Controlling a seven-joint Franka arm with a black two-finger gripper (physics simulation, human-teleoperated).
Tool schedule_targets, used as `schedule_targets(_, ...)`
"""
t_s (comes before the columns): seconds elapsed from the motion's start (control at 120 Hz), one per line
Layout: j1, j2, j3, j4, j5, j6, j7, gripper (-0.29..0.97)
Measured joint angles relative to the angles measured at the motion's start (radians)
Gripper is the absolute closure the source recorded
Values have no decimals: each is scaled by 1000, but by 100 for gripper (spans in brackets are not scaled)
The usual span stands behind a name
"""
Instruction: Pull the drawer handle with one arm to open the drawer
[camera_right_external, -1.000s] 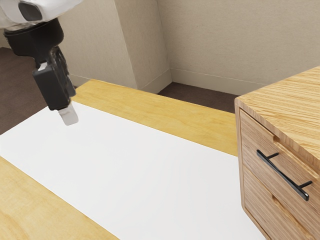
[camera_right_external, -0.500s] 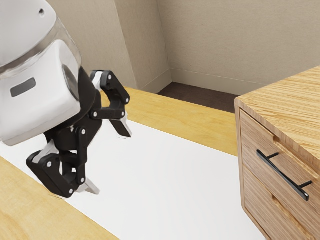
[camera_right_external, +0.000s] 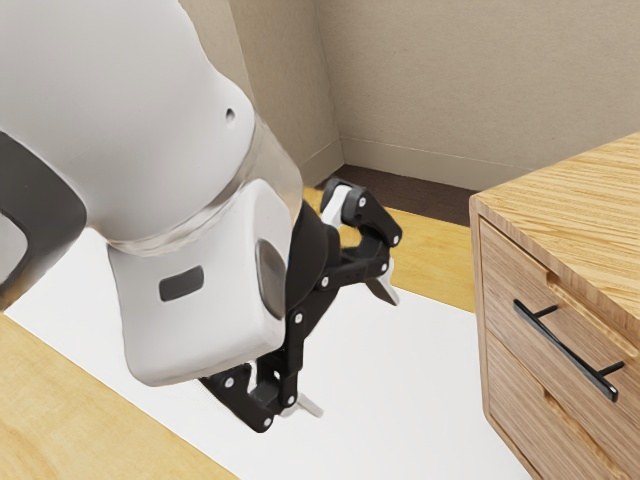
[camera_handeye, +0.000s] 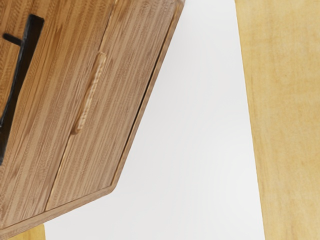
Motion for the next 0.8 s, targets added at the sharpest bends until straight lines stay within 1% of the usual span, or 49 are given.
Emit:
schedule_targets(0.233, 0, 21, -50, 2, -1, 93, 51, 0)
schedule_targets(0.567, 2, 27, -57, 7, -1, 157, 97, 0)
schedule_targets(0.8, 2, 58, -77, 7, 1, 210, 114, 0)
